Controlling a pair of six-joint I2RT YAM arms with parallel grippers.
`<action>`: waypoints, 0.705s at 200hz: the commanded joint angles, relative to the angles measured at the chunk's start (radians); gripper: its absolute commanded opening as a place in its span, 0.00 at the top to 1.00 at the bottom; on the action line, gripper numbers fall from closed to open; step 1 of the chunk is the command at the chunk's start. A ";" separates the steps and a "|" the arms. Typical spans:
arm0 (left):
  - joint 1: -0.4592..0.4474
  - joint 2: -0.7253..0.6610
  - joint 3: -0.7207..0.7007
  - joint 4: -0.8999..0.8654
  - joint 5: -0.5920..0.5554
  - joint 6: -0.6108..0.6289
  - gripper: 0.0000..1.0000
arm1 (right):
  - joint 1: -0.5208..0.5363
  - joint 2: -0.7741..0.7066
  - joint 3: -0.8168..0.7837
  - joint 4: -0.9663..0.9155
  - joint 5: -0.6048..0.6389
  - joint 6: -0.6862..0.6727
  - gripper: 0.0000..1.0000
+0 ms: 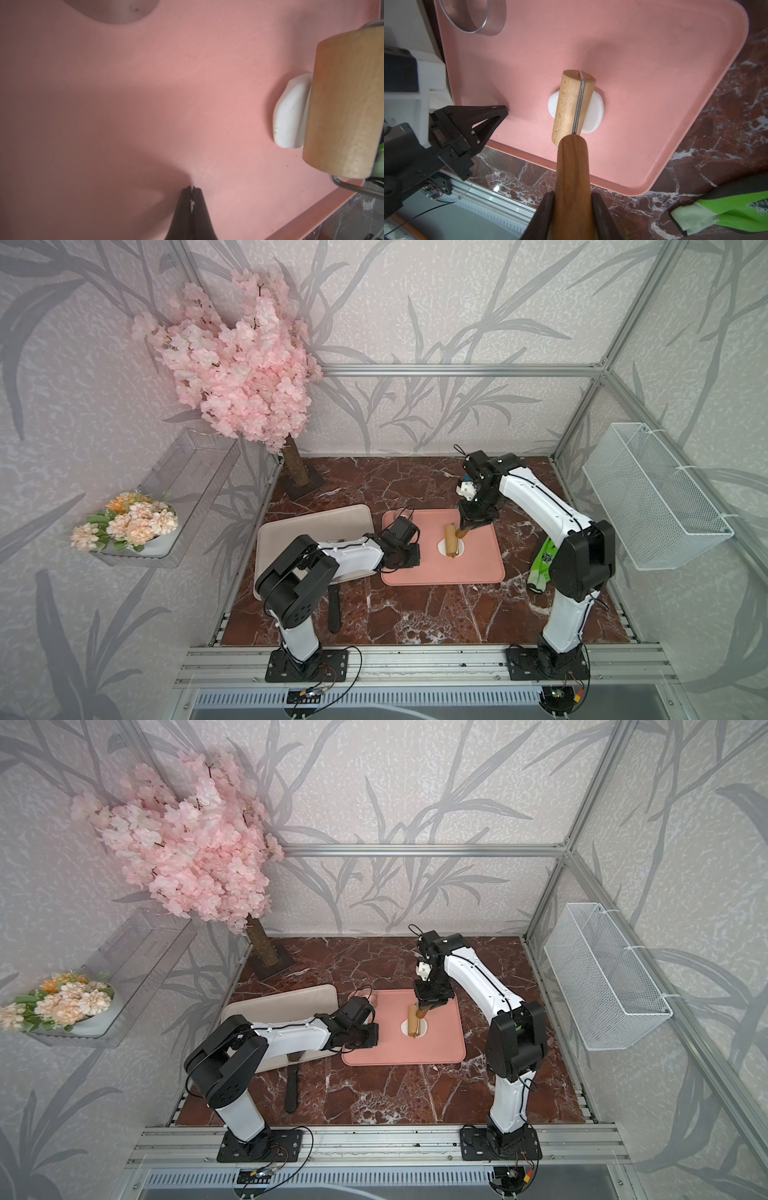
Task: Roll out the dumpling wrappers from the dough
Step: Flatten out the dough on the work surface.
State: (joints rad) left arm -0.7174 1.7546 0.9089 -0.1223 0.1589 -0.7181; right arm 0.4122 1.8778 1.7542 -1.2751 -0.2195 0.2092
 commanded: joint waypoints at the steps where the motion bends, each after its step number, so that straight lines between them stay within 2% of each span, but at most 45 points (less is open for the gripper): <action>1: -0.004 0.075 -0.042 -0.160 -0.023 -0.003 1.00 | 0.001 -0.006 -0.023 0.016 -0.003 -0.006 1.00; 24: -0.004 0.071 -0.045 -0.161 -0.026 -0.004 1.00 | 0.000 0.008 -0.064 0.019 0.035 -0.020 1.00; 52: -0.004 0.070 -0.047 -0.159 -0.027 -0.004 1.00 | 0.001 0.014 -0.093 0.048 0.003 -0.009 1.00; 90: -0.004 0.071 -0.048 -0.160 -0.027 -0.004 1.00 | 0.039 0.063 -0.070 0.057 -0.017 -0.003 1.00; 141: -0.004 0.073 -0.051 -0.152 -0.025 -0.006 1.00 | 0.120 0.158 -0.002 0.000 0.026 -0.015 1.00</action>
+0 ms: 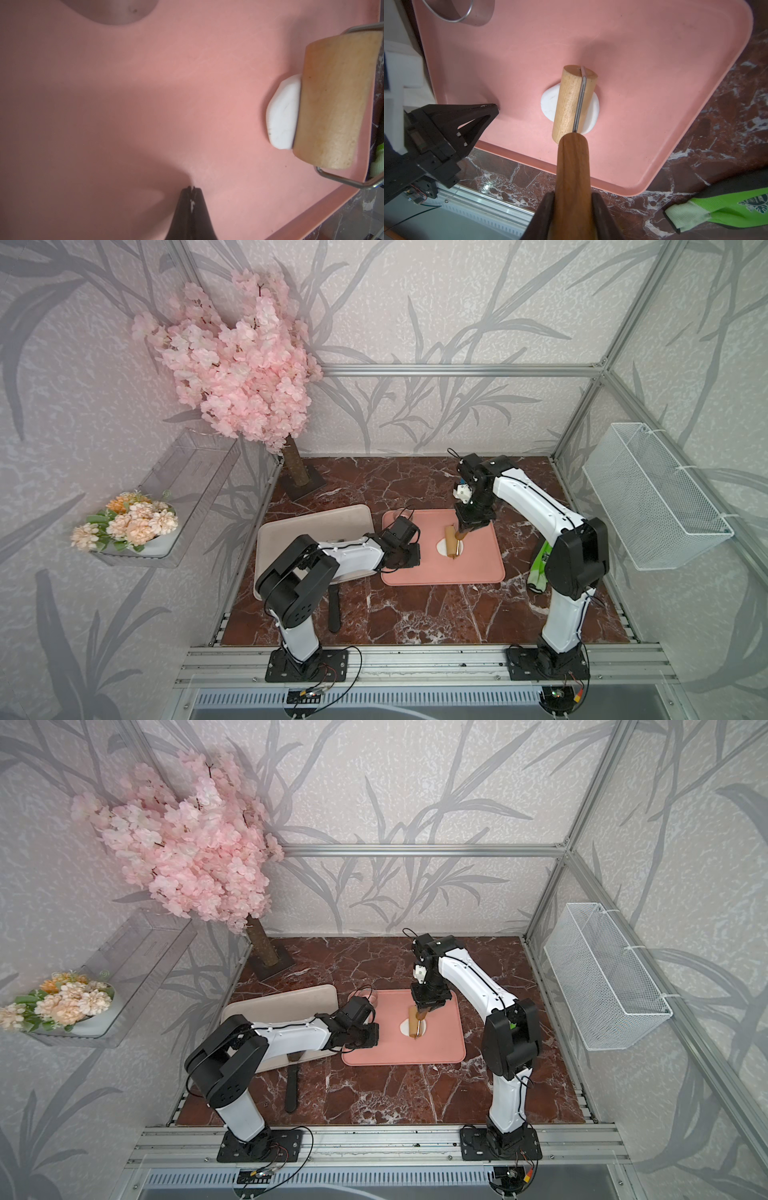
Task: Roll out the dumpling wrappers from the dough
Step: Flatten out the dough on the work surface.
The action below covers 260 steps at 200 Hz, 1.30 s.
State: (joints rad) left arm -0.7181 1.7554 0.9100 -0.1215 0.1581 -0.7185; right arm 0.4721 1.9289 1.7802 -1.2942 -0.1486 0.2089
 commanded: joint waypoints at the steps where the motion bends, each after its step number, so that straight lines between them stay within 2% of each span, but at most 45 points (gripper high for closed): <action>1: -0.003 0.072 -0.052 -0.152 -0.024 -0.006 1.00 | 0.060 0.107 -0.029 0.020 -0.046 -0.014 1.00; 56: -0.003 0.070 -0.053 -0.154 -0.025 -0.001 1.00 | 0.048 0.093 -0.069 0.090 -0.137 0.017 1.00; 104: -0.003 0.071 -0.057 -0.151 -0.025 -0.004 1.00 | -0.061 -0.027 -0.347 0.334 -0.312 0.060 1.00; 141: -0.003 0.068 -0.056 -0.156 -0.028 -0.007 1.00 | -0.073 -0.021 -0.431 0.417 -0.315 0.069 1.00; 260: -0.003 0.071 -0.049 -0.162 -0.031 -0.009 1.00 | -0.060 0.012 -0.421 0.427 -0.275 0.067 1.00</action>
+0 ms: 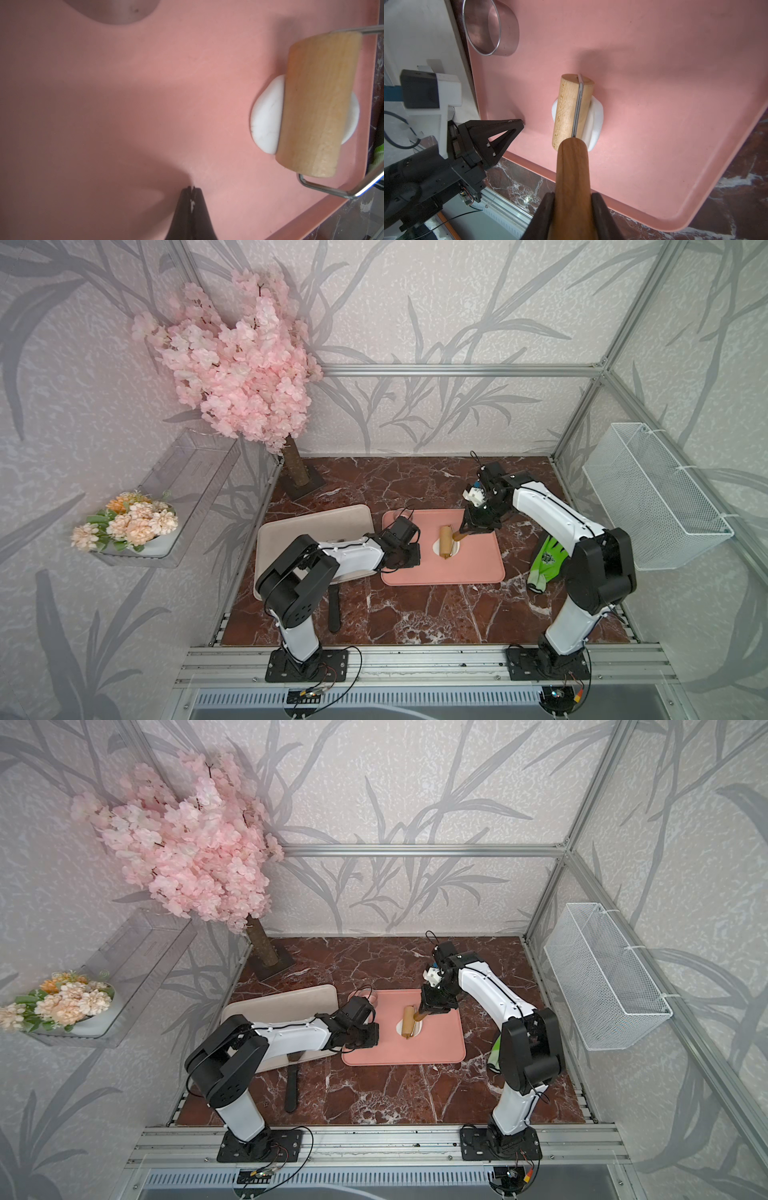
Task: Roll out the dumpling wrappers from the dough
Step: Flatten out the dough on the work surface.
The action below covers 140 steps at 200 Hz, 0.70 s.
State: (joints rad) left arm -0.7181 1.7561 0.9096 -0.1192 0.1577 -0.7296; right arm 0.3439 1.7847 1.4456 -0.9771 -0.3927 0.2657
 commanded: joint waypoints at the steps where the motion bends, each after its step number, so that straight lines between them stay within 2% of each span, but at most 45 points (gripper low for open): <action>1: -0.003 0.070 -0.049 -0.165 -0.030 0.001 1.00 | 0.069 0.157 -0.086 0.111 -0.031 0.010 1.00; 140: -0.003 0.072 -0.047 -0.168 -0.032 0.004 1.00 | 0.116 0.169 -0.099 0.180 -0.021 0.055 1.00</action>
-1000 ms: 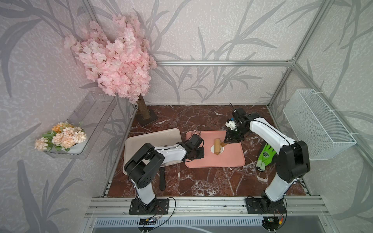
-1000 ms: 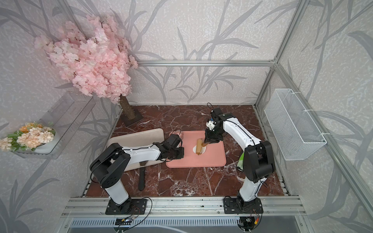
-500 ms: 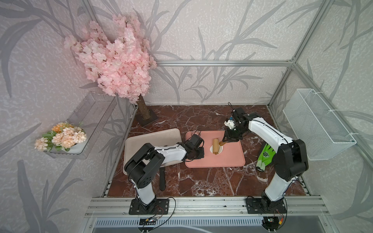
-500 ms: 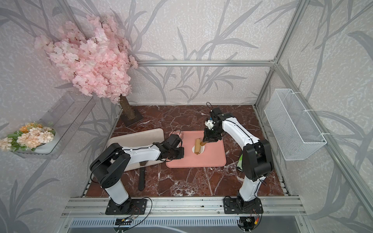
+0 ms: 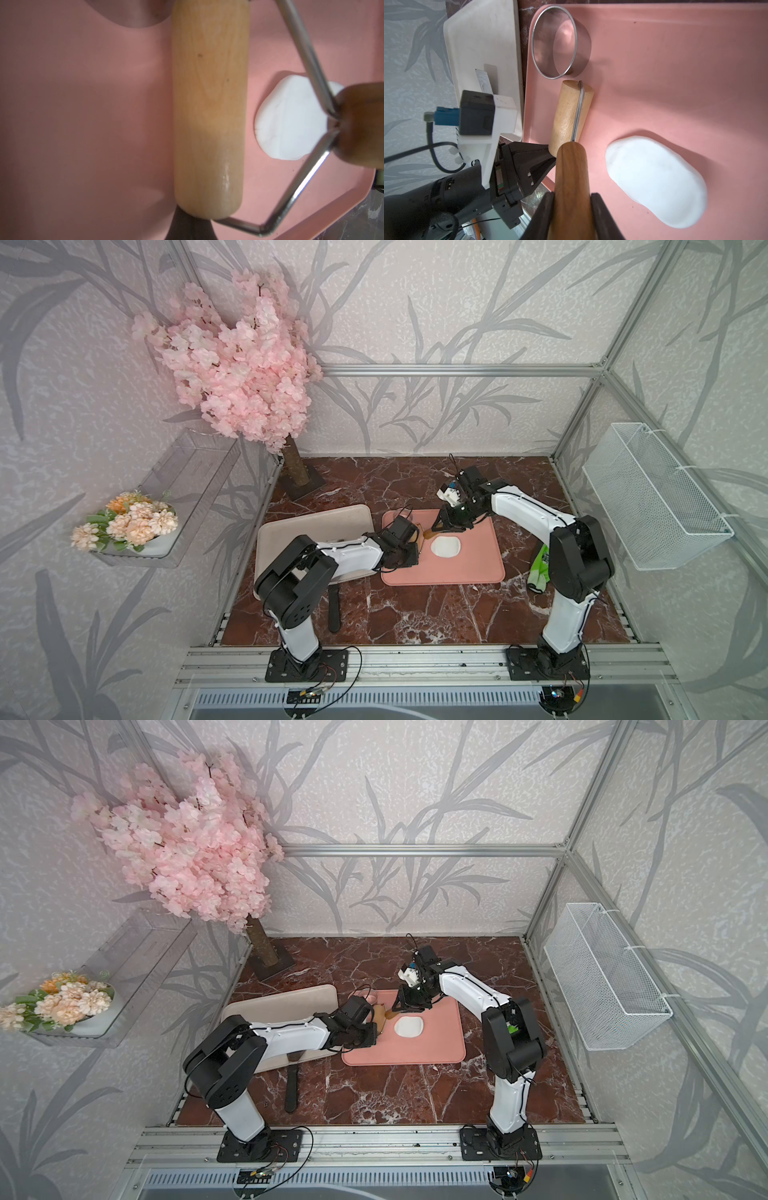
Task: Roll out the dumpling wrappers from the dough
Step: Flatten out the dough on the work surface.
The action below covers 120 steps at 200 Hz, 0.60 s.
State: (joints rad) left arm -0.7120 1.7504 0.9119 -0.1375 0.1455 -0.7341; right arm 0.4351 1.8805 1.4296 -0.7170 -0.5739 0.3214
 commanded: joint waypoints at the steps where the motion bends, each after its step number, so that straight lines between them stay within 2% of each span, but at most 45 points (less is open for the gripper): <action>1: -0.009 0.078 -0.050 -0.150 -0.019 0.009 1.00 | 0.024 0.072 -0.084 -0.080 0.159 0.000 1.00; 56: -0.009 0.058 -0.060 -0.151 -0.027 0.007 1.00 | -0.006 -0.030 -0.080 -0.111 0.192 -0.010 1.00; 120: -0.009 0.049 -0.067 -0.144 -0.026 0.002 1.00 | -0.053 -0.272 -0.126 -0.052 0.179 -0.008 1.00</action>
State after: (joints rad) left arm -0.7136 1.7477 0.9058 -0.1337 0.1379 -0.7341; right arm 0.3912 1.6852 1.3113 -0.7502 -0.4477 0.3264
